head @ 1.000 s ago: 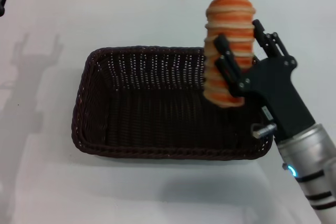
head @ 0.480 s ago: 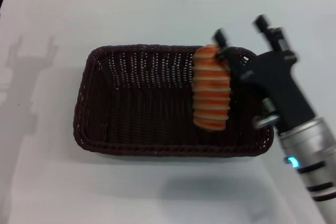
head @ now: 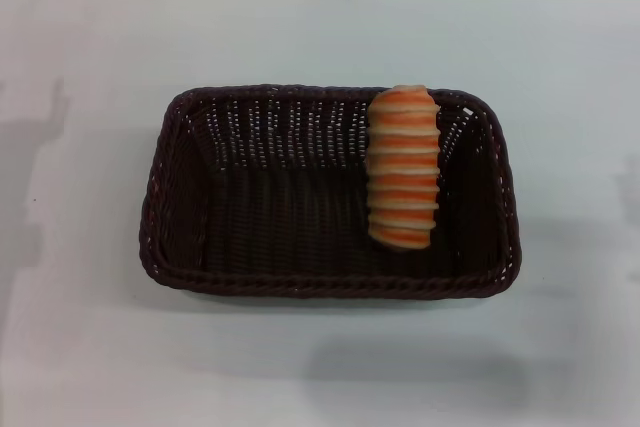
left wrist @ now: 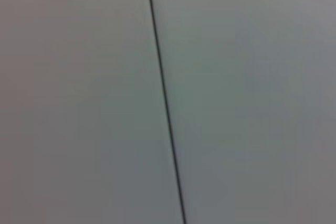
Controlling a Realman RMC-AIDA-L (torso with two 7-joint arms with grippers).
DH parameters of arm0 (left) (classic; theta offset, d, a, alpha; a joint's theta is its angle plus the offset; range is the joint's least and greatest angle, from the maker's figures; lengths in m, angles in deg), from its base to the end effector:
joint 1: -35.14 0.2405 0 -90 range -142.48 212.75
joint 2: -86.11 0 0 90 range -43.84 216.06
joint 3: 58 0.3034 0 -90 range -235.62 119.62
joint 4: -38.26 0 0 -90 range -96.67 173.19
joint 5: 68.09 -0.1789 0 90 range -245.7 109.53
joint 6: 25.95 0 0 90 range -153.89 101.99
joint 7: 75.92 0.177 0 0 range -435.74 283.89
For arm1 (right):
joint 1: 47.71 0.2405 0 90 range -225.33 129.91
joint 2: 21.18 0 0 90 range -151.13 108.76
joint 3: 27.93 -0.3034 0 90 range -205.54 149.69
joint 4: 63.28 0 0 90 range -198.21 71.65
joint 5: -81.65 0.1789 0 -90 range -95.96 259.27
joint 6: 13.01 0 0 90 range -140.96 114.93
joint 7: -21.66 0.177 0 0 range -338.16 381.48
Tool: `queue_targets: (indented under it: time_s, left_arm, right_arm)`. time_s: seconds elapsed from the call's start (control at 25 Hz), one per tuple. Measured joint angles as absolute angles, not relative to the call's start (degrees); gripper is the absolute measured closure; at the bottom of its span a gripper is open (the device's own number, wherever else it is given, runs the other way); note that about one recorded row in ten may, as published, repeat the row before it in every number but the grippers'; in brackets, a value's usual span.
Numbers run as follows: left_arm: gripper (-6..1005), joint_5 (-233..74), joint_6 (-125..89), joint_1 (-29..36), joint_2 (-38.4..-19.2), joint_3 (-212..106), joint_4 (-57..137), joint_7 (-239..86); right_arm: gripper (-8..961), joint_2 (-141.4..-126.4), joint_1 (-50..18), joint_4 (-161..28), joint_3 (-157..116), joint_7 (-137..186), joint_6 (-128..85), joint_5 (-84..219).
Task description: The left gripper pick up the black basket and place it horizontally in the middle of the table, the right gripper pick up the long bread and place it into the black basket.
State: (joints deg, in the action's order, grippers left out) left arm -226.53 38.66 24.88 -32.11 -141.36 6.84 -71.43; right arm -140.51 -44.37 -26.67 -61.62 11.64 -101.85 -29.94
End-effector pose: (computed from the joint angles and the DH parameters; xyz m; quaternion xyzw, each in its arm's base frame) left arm -0.3504 0.3325 0.0558 -0.6041 -0.1438 -0.2839 0.7306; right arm 0.3237 0.2455 0.0019 -0.5356 0.2238 0.3952 0.7120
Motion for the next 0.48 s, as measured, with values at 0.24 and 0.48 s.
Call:
queue_targets:
  time_s: [0.24,0.48]
  left_arm:
    - [211,-226.44,39.99,24.44,-32.27,-142.75,10.52,-72.88]
    - [211,-226.44,40.25,24.08,-32.28,-143.05,12.85,-75.02]
  right_arm:
    - [113,-140.61,-45.38,-29.19,-61.61,11.67,-103.76,-25.45]
    - [113,-140.61,-45.47,-29.45,-61.11,11.69,-103.85,-25.39]
